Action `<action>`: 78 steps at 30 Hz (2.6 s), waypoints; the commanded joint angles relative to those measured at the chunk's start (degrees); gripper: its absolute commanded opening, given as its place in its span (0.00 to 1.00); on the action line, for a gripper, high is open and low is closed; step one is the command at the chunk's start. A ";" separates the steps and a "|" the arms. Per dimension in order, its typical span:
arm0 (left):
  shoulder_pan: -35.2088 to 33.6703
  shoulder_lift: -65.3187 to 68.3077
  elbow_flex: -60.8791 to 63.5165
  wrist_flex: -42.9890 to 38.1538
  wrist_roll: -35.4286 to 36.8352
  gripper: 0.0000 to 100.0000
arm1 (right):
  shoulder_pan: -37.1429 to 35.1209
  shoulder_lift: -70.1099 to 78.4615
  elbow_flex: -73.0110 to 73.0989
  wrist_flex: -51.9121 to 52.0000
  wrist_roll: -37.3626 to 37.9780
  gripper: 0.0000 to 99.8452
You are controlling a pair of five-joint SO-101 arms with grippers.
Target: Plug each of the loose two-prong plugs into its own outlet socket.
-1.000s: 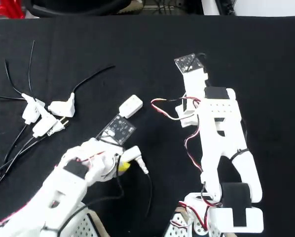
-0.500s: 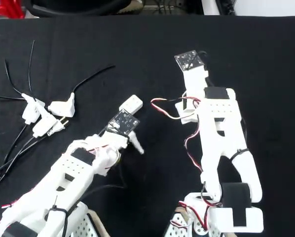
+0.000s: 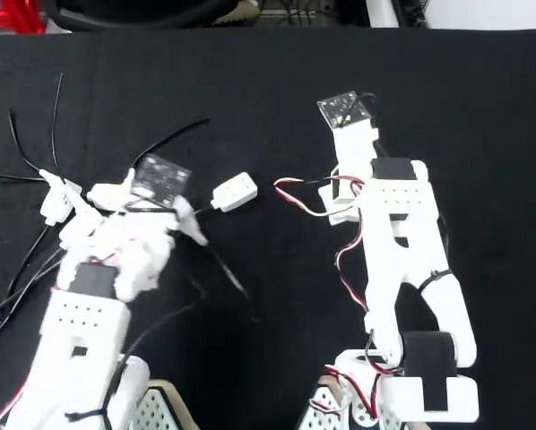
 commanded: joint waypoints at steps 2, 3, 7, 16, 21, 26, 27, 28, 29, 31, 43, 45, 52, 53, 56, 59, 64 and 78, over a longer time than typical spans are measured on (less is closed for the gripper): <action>-6.02 0.18 -7.08 0.44 -5.01 0.03 | 0.79 -0.04 -0.75 -0.88 0.35 0.01; -6.81 1.67 -8.31 0.44 -5.36 0.03 | 0.79 -0.04 -0.75 -0.88 0.35 0.01; -10.51 10.29 -14.37 0.44 -5.36 0.03 | 0.79 -0.04 -0.75 -0.88 0.35 0.01; -20.97 35.25 -31.43 0.44 -5.10 0.03 | 0.79 -0.04 -0.75 -0.88 0.35 0.01; -20.79 41.14 -35.03 0.97 -3.87 0.03 | 0.79 -0.04 -0.75 -0.88 0.35 0.01; -22.11 41.05 -35.21 5.10 9.41 0.04 | 0.70 -0.04 -0.75 -0.88 0.35 0.01; -22.46 41.05 -35.38 6.68 11.52 0.05 | 0.70 -0.04 -0.75 -0.88 0.35 0.01; -22.55 41.05 -35.38 8.18 12.92 0.09 | 0.70 -0.04 -0.75 -0.88 0.35 0.01; -22.55 41.05 -35.38 9.85 14.15 0.14 | 0.70 -0.04 -0.75 -0.88 0.35 0.01; -22.55 41.05 -35.47 12.92 14.68 0.24 | 0.70 0.04 -0.66 -0.88 0.35 0.01; -39.69 30.07 -35.30 17.14 -1.41 0.30 | 0.70 0.04 -0.66 -0.88 0.35 0.01; -41.71 29.19 -35.38 16.62 -2.99 0.30 | 0.70 0.04 -0.66 -0.97 0.35 0.01; -32.48 30.24 -33.19 12.22 -4.66 0.30 | 0.79 0.04 -0.75 -0.97 0.35 0.01; -29.41 30.33 -32.84 12.40 -6.15 0.30 | 0.79 0.04 -0.75 -0.97 0.35 0.01; -20.09 29.89 -33.27 13.54 -9.58 0.30 | 0.88 0.04 -0.75 -0.88 0.35 0.01; -11.12 29.89 -37.58 14.24 -9.76 0.30 | 1.05 0.04 -0.84 -0.88 0.44 0.01; 1.19 30.51 -44.35 9.76 -4.66 0.30 | 1.14 0.04 -0.84 -0.79 0.53 0.01; 11.74 60.48 -48.66 0.35 -10.02 0.30 | 7.47 -0.57 -4.44 3.78 2.55 0.01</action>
